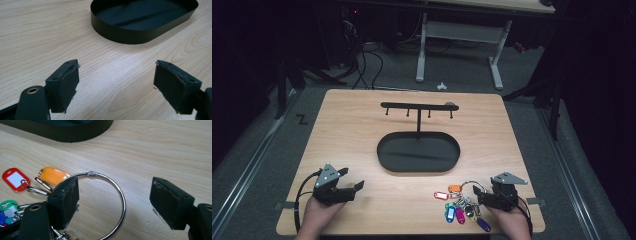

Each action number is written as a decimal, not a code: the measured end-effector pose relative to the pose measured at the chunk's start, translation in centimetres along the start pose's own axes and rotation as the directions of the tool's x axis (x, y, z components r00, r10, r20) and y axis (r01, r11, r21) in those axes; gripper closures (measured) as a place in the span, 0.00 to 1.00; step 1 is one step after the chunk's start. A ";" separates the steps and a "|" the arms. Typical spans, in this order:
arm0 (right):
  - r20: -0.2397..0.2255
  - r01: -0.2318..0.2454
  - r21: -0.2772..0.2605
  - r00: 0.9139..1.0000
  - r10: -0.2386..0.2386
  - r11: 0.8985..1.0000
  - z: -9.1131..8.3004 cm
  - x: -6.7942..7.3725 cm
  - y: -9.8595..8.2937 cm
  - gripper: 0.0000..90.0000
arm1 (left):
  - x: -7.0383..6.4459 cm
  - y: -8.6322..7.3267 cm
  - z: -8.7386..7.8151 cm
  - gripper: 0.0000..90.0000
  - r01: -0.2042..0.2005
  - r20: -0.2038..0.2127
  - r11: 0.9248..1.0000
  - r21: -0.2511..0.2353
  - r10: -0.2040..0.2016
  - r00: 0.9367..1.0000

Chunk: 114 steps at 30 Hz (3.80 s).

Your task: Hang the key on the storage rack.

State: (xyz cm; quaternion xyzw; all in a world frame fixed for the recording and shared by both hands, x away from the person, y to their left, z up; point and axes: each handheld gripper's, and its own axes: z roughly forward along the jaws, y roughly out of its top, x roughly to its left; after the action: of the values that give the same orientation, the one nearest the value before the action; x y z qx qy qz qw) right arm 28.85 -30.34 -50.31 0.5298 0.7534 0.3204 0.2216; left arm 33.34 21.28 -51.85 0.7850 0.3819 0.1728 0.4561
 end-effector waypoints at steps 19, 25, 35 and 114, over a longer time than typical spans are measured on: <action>-0.050 0.087 0.203 0.996 -0.078 0.975 -0.6 -0.5 2.5 0.28 | -0.1 0.0 0.3 0.24 -0.019 0.009 1.000 0.015 0.019 1.000; -0.070 0.146 0.271 0.989 -0.132 0.951 -0.2 -0.3 3.1 0.30 | -0.2 0.0 0.4 0.25 -0.029 0.015 0.999 0.023 0.029 0.999; -0.147 0.242 0.399 0.969 -0.199 0.884 1.1 0.4 4.8 0.30 | -0.2 0.0 0.4 0.25 -0.031 0.029 0.999 0.029 0.030 0.999; -0.363 0.507 0.652 0.861 -0.355 0.563 7.4 0.8 9.3 0.96 | -0.6 0.0 0.8 0.29 -0.047 0.074 0.998 0.049 0.043 0.996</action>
State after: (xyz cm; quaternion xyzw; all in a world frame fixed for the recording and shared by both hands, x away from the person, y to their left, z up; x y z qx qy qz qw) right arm 39.65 -25.63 -48.80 0.3383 0.9407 -0.0219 -0.0094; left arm 33.45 20.29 -52.20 0.8105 0.3515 0.1447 0.4457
